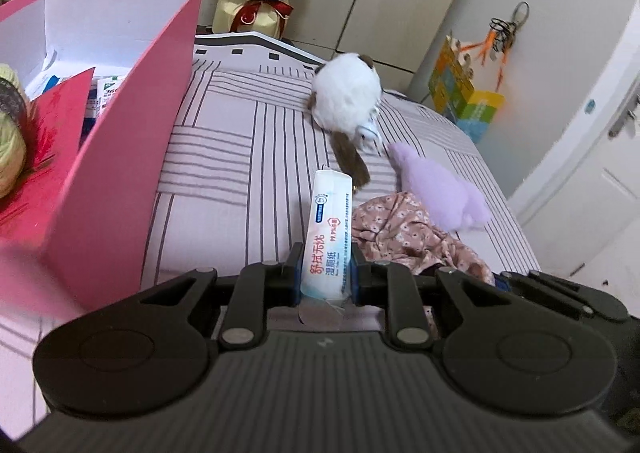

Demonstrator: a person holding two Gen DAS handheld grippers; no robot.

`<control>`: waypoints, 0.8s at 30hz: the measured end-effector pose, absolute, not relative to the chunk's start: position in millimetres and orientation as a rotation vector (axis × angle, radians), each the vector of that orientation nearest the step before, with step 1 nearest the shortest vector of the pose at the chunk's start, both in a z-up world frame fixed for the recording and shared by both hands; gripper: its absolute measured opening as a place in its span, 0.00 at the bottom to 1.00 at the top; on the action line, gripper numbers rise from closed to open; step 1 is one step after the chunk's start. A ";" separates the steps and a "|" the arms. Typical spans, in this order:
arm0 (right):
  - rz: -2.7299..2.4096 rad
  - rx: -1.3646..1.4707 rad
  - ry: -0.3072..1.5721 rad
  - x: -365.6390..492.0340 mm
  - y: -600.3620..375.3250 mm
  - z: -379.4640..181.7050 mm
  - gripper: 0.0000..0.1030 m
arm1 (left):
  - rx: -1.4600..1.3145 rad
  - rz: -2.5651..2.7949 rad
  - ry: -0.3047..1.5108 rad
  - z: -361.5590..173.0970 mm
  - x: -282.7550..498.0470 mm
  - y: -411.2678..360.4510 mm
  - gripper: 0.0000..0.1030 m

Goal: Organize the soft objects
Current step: 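Carry the white tube with the left gripper while the right gripper carries the floral cloth to the box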

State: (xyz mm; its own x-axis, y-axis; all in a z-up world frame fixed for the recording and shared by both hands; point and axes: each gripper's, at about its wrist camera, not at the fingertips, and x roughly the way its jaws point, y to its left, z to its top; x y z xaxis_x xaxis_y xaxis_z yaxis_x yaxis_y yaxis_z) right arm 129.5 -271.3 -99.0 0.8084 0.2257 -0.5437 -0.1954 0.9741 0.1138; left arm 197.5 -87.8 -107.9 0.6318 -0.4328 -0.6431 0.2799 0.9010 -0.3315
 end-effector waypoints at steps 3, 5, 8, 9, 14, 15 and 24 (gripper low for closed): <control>0.231 0.095 0.624 125.8 -271.0 -103.1 0.13 | -0.216 -0.432 0.814 -108.3 185.7 -81.9 0.20; 0.242 0.143 0.633 121.8 -273.6 -103.3 0.13 | -0.213 -0.437 0.829 -108.3 177.9 -78.2 0.20; 0.266 0.169 0.629 109.7 -273.9 -98.4 0.13 | -0.225 -0.460 0.850 -109.6 168.2 -71.3 0.20; 0.273 0.159 0.620 105.4 -273.3 -95.7 0.13 | -0.238 -0.460 0.863 -111.9 165.4 -68.6 0.20; 0.335 0.046 0.582 83.4 -263.5 -76.2 0.13 | -0.272 -0.463 0.893 -114.7 146.3 -51.0 0.20; 0.349 0.018 0.580 78.7 -261.1 -72.0 0.13 | -0.271 -0.458 0.890 -113.2 141.4 -47.0 0.20; 0.456 -0.121 0.575 50.1 -233.6 -38.7 0.13 | -0.229 -0.461 0.946 -92.0 119.9 -12.9 0.20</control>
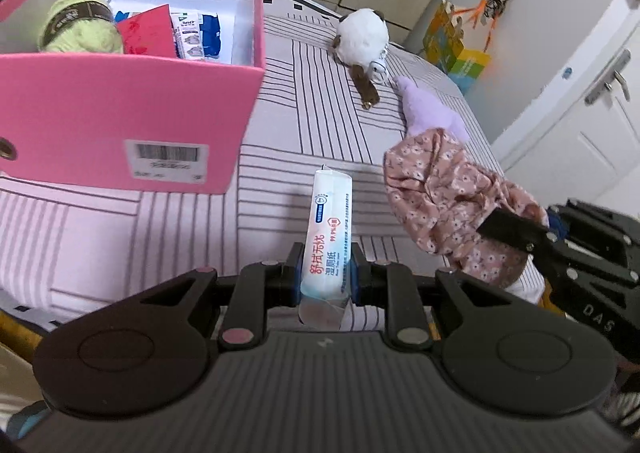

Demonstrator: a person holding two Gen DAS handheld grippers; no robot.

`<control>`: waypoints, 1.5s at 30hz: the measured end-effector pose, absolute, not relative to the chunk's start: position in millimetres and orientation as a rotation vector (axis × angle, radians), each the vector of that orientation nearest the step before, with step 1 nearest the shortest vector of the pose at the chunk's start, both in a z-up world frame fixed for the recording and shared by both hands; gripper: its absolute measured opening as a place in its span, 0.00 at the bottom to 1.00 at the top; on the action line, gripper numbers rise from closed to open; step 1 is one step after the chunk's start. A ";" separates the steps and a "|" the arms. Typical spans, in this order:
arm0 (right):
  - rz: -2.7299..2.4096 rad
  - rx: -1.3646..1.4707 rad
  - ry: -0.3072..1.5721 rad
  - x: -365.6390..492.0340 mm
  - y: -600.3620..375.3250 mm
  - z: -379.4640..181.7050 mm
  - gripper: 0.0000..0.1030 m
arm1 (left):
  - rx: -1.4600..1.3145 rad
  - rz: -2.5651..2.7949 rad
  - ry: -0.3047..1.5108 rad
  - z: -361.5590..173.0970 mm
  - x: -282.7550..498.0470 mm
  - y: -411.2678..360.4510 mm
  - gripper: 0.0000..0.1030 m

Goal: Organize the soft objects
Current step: 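Carry the white tube with the left gripper while the right gripper carries the floral cloth to the box, then lower the white tube into the box with the left gripper while the right gripper drops the cloth in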

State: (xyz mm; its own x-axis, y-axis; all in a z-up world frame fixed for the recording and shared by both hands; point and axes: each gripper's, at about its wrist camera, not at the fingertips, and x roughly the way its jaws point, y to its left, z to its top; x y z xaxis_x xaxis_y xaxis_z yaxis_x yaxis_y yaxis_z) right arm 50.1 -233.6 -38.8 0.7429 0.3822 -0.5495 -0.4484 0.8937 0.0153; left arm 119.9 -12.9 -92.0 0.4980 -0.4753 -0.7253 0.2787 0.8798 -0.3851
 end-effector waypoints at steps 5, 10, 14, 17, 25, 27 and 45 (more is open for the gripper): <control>0.514 -0.203 0.541 40.8 -215.6 -10.0 0.13 | -0.205 -0.499 0.940 -67.0 107.7 9.4 0.20; 0.579 -0.195 0.513 41.4 -203.6 26.0 0.13 | -0.157 -0.519 0.865 -32.0 97.0 30.2 0.20; 0.612 -0.168 0.491 50.2 -191.2 42.4 0.13 | -0.133 -0.526 0.803 -9.0 96.8 45.9 0.20; 0.623 -0.135 0.475 61.9 -179.3 47.7 0.13 | -0.136 -0.513 0.747 2.7 103.3 59.0 0.20; 0.642 -0.071 0.439 120.6 -146.2 50.1 0.13 | -0.199 -0.440 0.679 15.5 159.0 84.3 0.20; 0.635 -0.056 0.431 141.4 -137.9 47.7 0.13 | -0.196 -0.410 0.671 15.9 178.1 89.6 0.20; 0.592 -0.131 0.560 278.4 -73.0 -11.1 0.14 | -0.213 -0.212 0.831 -37.5 327.8 113.1 0.20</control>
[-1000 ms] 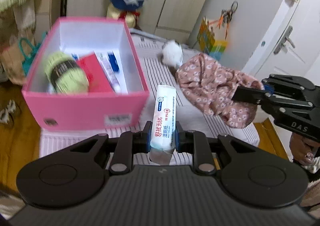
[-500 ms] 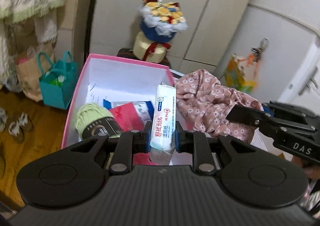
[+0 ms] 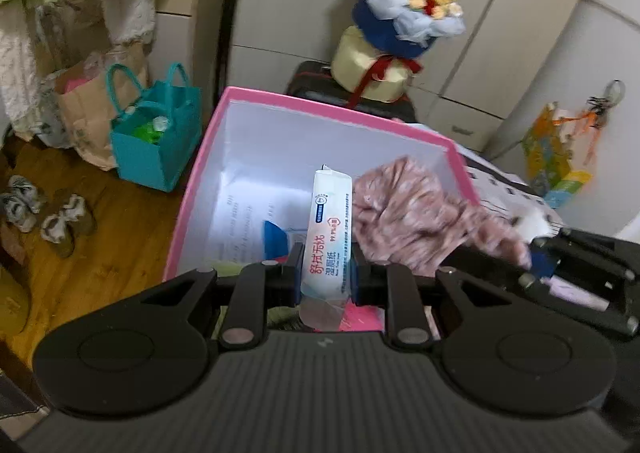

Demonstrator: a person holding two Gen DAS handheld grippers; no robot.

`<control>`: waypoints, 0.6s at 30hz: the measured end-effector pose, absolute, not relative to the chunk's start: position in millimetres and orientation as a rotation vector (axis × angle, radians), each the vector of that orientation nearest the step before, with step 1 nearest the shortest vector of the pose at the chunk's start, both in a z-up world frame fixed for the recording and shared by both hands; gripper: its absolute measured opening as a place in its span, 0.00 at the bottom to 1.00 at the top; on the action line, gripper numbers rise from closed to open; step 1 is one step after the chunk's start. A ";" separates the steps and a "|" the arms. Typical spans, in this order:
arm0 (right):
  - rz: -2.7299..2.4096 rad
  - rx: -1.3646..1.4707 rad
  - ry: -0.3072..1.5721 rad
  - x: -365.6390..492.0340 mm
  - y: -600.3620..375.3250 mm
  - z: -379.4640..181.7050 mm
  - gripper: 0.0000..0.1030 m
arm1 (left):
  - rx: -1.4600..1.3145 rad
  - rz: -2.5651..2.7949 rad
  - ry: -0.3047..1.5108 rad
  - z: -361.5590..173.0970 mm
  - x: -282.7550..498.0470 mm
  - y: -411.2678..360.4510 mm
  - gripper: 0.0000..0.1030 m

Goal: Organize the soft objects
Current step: 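Lower the white tube into the box with the left gripper while the right gripper drops the cloth in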

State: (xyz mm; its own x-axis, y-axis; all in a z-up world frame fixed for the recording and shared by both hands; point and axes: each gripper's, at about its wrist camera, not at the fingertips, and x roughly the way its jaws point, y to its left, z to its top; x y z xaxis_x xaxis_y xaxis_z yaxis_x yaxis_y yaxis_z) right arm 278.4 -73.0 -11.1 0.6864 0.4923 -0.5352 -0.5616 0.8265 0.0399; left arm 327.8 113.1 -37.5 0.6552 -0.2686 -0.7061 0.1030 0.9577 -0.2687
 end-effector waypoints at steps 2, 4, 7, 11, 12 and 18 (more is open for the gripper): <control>0.591 -0.168 0.579 287.6 -66.1 -18.1 0.14 | -0.196 -0.196 0.831 -40.5 333.3 112.5 0.20; 0.594 -0.185 0.605 295.4 -62.1 -23.1 0.14 | -0.202 -0.197 0.848 -43.4 340.2 113.5 0.20; 0.587 -0.215 0.627 302.7 -58.0 -26.6 0.15 | -0.197 -0.187 0.859 -47.7 344.7 112.9 0.20; 0.595 -0.235 0.652 296.1 -54.3 -26.5 0.32 | -0.182 -0.210 0.844 -42.7 336.8 111.4 0.31; 0.590 -0.248 0.641 291.2 -53.5 -25.4 0.46 | -0.182 -0.216 0.823 -38.2 331.9 112.2 0.36; 0.567 -0.277 0.603 260.8 -59.8 -11.7 0.57 | -0.156 -0.277 0.747 -11.2 290.2 118.1 0.51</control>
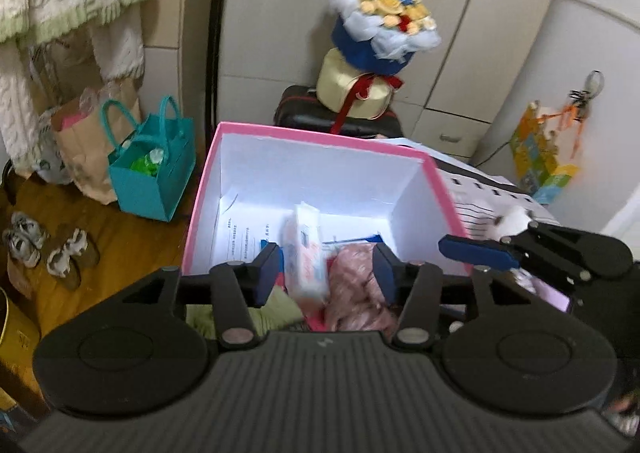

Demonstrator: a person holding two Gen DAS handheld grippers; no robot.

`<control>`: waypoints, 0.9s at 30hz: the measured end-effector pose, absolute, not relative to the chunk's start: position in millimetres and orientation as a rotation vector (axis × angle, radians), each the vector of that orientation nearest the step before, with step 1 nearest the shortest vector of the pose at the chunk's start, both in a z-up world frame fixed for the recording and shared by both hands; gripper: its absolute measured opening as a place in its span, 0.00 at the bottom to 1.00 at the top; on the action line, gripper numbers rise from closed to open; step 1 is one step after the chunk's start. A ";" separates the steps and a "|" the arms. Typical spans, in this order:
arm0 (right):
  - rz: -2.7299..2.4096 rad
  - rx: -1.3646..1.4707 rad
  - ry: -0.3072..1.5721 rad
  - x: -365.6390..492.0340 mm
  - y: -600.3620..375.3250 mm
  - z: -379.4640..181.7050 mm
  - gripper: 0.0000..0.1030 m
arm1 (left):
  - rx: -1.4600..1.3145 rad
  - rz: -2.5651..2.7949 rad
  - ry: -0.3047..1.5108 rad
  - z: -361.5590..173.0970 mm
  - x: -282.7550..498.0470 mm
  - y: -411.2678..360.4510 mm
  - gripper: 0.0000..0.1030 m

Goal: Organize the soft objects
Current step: 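Lower the white tube into the box with the left gripper while the right gripper drops the cloth in, then move the left gripper over the lilac plush toy on the bedspread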

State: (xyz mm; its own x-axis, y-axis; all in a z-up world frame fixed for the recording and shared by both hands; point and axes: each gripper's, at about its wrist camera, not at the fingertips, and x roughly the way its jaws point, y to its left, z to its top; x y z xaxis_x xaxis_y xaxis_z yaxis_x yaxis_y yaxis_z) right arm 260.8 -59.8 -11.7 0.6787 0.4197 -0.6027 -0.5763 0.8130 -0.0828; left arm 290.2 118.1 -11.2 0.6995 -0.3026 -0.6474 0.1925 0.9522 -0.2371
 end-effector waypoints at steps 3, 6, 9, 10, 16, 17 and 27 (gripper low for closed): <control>0.580 -0.276 0.585 239.3 -67.2 -0.4 0.62 | -0.139 -0.294 0.719 -0.6 266.9 120.6 0.57; 0.574 -0.281 0.579 217.6 -72.6 10.6 0.62 | -0.122 -0.305 0.695 9.8 244.0 122.4 0.60; 0.554 -0.276 0.583 200.3 -76.6 21.0 0.65 | -0.095 -0.315 0.673 19.5 225.6 122.7 0.62; 0.535 -0.277 0.586 195.4 -78.4 23.7 0.65 | -0.085 -0.319 0.666 23.0 219.2 122.1 0.62; 0.509 -0.349 0.548 152.6 -77.9 40.0 0.69 | -0.033 -0.359 0.626 42.1 182.4 115.8 0.70; 0.507 -0.352 0.546 146.1 -78.6 42.5 0.69 | -0.025 -0.363 0.623 43.8 177.0 114.0 0.73; 0.525 -0.327 0.530 96.3 -105.6 55.8 0.84 | 0.081 -0.413 0.611 44.0 130.0 80.7 0.84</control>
